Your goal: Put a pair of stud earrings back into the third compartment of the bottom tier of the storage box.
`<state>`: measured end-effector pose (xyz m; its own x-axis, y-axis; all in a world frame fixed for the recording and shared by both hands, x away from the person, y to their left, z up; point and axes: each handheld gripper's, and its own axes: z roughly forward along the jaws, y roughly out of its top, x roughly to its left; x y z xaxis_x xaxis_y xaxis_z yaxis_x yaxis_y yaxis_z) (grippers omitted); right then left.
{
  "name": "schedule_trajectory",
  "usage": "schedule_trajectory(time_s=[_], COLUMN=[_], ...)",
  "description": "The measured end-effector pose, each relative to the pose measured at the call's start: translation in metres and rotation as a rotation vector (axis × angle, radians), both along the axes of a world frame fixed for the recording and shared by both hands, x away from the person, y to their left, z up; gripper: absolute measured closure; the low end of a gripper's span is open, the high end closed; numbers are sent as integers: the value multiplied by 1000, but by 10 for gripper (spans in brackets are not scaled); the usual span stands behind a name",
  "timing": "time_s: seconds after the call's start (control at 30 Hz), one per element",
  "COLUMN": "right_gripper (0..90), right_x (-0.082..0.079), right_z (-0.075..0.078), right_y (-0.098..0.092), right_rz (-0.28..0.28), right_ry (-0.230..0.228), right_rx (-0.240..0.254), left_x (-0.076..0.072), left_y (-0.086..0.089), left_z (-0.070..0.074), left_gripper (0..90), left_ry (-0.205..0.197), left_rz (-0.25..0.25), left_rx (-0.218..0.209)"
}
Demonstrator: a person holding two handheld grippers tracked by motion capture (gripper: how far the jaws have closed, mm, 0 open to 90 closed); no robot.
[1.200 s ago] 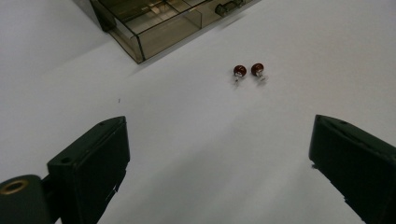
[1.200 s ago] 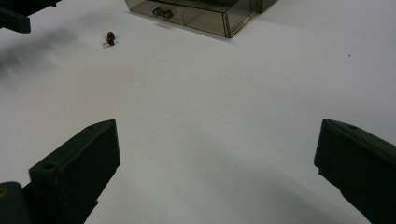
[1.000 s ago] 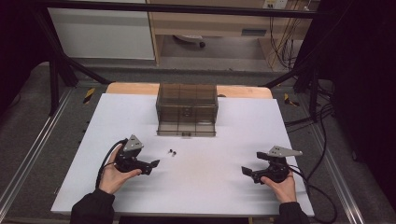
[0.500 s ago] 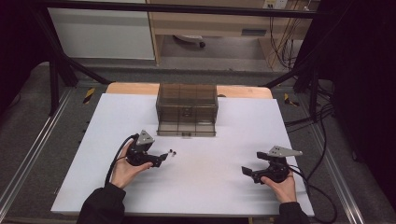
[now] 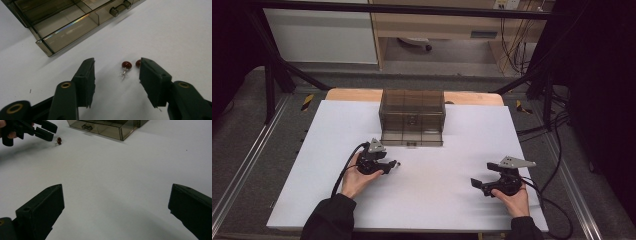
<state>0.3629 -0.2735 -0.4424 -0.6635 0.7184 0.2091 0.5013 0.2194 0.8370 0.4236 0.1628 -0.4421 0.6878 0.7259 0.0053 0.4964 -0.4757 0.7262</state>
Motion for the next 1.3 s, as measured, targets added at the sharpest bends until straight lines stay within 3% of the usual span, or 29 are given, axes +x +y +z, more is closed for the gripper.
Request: schedule_trajectory(time_s=[0.47,0.97,1.3], right_gripper=[10,10,10], right_x=[0,0,0], right_z=[0,1,0], right_y=[0,0,0], right_rz=[-1,-2,1], right_ry=[3,5,3], right_rx=[1,5,2], left_x=[4,7,7], left_y=[-5,-6,-6], left_z=[-5,-8,-7], left_gripper=[669,802,819], left_ry=[14,26,31], left_rz=[-28,-42,-46], left_rx=[-1,-2,-13])
